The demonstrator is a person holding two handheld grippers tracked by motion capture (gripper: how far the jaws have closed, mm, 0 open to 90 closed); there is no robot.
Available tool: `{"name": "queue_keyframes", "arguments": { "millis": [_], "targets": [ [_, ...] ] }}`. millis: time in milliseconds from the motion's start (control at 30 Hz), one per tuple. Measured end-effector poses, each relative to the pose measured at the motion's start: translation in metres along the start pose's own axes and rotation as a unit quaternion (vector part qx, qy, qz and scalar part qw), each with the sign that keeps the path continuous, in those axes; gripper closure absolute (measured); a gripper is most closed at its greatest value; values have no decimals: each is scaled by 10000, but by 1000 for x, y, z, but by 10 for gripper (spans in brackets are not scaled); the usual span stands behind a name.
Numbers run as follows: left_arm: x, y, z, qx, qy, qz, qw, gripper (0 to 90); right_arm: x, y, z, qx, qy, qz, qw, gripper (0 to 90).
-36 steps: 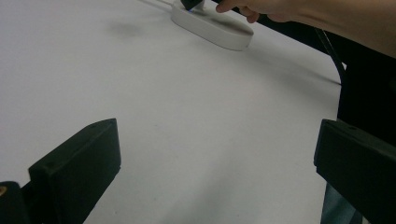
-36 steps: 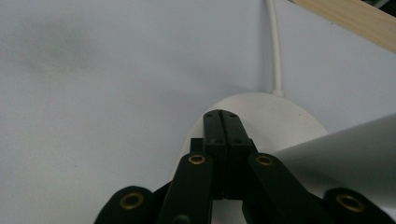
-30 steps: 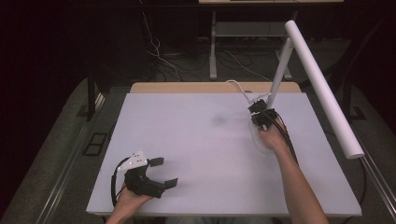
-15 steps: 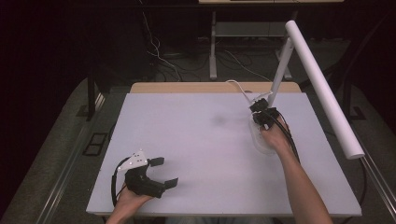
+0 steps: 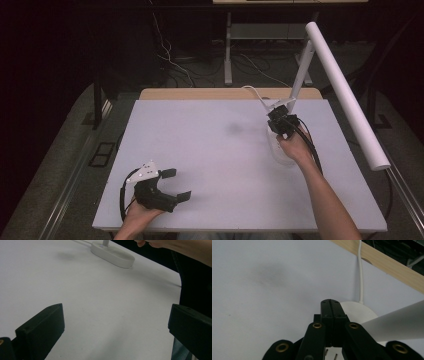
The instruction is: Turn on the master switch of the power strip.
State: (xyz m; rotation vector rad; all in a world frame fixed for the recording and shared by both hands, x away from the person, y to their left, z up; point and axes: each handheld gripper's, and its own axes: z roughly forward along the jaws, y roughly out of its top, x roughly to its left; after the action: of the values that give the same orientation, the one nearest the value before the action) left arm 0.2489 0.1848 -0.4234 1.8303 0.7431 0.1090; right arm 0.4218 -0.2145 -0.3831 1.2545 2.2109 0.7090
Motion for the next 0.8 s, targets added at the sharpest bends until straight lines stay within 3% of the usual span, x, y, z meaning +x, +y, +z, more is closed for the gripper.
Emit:
{"name": "queue_keyframes", "arguments": {
  "millis": [300, 400, 633, 800],
  "targets": [
    [-1, 0, 1, -5, 0, 2, 10000, 0, 9, -3, -20, -271, 263, -81, 9993, 893],
    [-1, 0, 1, -2, 2, 2, 10000, 0, 10, -5, -25, -341, 370, -50, 9987, 852],
    [-1, 0, 2, 12, -9, 7, 10000, 0, 12, -21, -41, -467, 734, 58, 9962, 611],
    [-1, 0, 3, 16, -16, 11, 10000, 0, 11, -33, -55, -613, 1035, 220, 9925, 469]
  ]
}}
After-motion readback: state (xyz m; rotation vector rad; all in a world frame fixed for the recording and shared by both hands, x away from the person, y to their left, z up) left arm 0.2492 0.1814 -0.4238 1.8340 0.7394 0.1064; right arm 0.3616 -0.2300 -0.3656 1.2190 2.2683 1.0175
